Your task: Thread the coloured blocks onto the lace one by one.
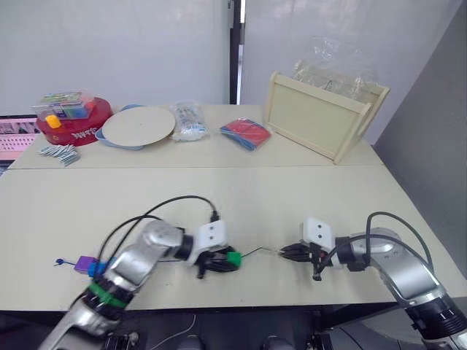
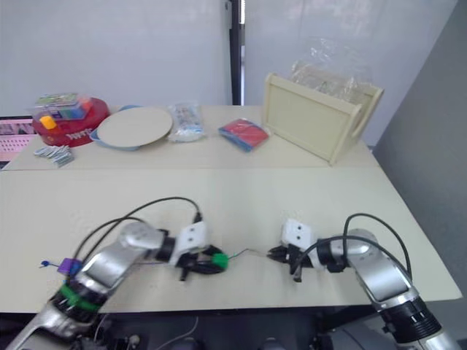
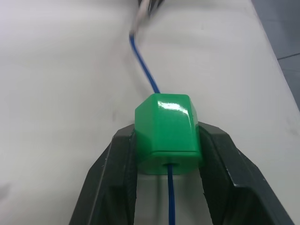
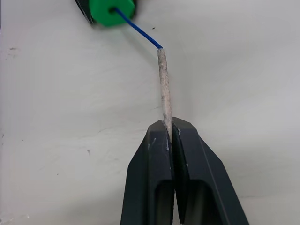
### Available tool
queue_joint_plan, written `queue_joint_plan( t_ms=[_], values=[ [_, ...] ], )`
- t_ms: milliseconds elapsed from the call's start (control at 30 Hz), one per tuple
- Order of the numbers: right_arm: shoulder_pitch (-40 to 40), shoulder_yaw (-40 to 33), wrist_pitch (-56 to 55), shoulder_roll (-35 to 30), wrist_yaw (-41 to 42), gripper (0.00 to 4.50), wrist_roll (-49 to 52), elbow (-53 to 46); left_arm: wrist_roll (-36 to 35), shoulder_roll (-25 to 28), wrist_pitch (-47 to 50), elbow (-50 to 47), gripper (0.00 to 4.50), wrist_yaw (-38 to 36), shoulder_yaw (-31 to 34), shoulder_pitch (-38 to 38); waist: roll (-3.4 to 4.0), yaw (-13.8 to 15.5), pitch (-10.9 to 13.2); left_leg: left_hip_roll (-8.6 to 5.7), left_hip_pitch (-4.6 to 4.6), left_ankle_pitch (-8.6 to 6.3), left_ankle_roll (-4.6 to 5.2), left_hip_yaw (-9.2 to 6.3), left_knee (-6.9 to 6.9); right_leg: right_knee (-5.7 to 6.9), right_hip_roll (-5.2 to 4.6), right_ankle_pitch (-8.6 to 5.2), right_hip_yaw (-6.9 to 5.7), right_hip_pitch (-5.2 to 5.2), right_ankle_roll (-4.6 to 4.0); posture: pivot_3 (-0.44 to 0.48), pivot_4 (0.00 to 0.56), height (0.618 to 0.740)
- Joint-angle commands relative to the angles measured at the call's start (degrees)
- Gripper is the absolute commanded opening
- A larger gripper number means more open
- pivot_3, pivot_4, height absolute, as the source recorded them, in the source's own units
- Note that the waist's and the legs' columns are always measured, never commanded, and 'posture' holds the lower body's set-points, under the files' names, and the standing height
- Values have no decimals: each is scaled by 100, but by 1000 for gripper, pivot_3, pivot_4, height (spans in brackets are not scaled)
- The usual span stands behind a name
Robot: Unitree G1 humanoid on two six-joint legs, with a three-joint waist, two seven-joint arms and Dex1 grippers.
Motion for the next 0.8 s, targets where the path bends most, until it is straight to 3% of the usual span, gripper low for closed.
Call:
queue_joint_plan(
  t_ms=[33, 133, 367, 533, 800],
  values=[
    [1, -148, -63, -59, 67, 0, 135, -213, -189, 988, 24, -323, 1312, -316, 735, 760, 1, -20, 0, 1, 1, 0, 0, 0, -1, 1, 0, 0, 0, 0, 0, 0, 150, 740],
    [115, -197, -124, -136, 145, 0, 164, -227, -148, 1819, -482, 10, 1312, -500, 1308, 1443, 6, -22, 2, 8, 14, -1, 1, 2, -12, 0, 4, -1, 1, 3, -2, 0, 150, 740],
    [322, -313, -191, -308, 297, 0, 218, -267, 193, 2959, -1911, 1643, 1312, -677, 2058, 2097, 11, -62, 4, 10, 33, -1, 1, 14, -43, 2, 5, -2, 7, 0, -7, 0, 150, 740],
    [319, -298, -233, -307, 318, 0, 204, -215, 73, 2889, -2250, 1885, 1312, -570, 2160, 1913, 41, -98, 6, 11, 44, -1, 1, 16, -70, 2, 6, -5, 7, -1, -12, 0, 150, 740],
    [297, -186, -205, -202, 303, 0, 149, -235, -226, 2530, -1803, 1313, 1312, -590, 2165, 1701, 42, 41, 7, 7, 26, -1, 0, 16, -52, 1, 0, -5, 4, -3, -12, 0, 150, 740]
  ],
)
